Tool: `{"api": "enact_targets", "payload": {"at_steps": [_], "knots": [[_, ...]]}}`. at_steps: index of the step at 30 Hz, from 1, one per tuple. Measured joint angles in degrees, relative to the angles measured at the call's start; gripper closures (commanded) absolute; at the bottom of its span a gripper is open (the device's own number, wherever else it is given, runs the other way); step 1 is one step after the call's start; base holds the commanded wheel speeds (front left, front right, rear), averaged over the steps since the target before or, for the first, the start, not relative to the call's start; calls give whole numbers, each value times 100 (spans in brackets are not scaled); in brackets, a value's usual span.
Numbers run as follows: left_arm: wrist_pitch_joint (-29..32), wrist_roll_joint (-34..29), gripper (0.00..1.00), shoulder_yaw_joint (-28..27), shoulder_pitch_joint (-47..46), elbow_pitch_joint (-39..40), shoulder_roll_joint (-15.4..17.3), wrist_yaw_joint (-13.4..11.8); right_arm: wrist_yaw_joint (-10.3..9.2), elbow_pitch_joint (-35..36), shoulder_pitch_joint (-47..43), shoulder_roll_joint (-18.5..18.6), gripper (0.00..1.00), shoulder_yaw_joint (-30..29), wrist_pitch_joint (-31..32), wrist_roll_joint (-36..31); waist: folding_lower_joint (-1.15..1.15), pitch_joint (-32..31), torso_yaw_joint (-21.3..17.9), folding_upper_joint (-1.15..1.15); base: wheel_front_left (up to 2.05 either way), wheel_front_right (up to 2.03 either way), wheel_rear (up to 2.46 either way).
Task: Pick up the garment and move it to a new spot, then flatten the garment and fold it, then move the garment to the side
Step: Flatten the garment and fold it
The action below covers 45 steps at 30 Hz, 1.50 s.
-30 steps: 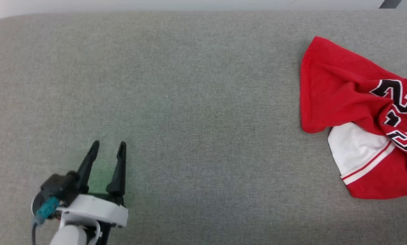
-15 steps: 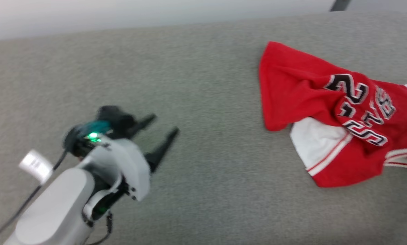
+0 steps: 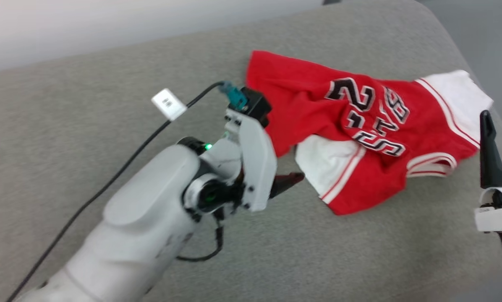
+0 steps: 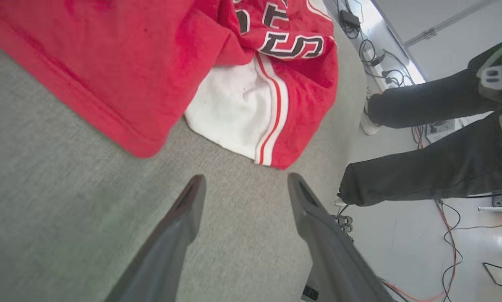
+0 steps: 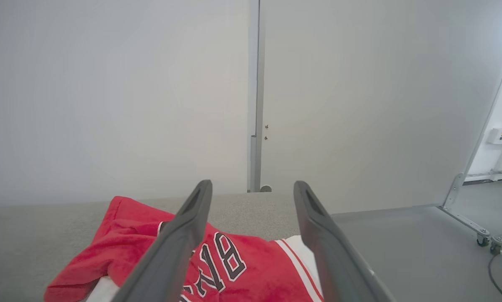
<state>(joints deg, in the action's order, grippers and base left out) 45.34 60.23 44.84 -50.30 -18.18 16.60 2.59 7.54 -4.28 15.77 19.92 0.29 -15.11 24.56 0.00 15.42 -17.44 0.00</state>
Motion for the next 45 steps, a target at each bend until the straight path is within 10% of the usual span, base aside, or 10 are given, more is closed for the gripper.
{"api": "enact_targets", "payload": {"at_steps": [9,21,24,32,45], "knots": [[-303,-513,0,185,-693,-1655,-458,-261,0,271,3,-426,0,27,0,-227,0,369,-701,0,0,0,0],[-347,-544,0,274,-996,-2583,-630,65,0,285,21,-587,0,141,0,-426,0,781,-1256,0,0,0,0],[-403,-519,100,277,-1040,-2681,-700,162,0,310,74,-587,0,164,0,-457,0,817,-1250,0,0,0,0],[-582,-201,100,60,-1043,-2771,-669,350,0,305,68,-377,0,97,0,-589,0,739,-901,0,0,0,0],[-543,498,100,-605,-287,-1868,853,423,0,366,75,133,0,291,191,-699,0,325,418,0,0,0,0]]}}
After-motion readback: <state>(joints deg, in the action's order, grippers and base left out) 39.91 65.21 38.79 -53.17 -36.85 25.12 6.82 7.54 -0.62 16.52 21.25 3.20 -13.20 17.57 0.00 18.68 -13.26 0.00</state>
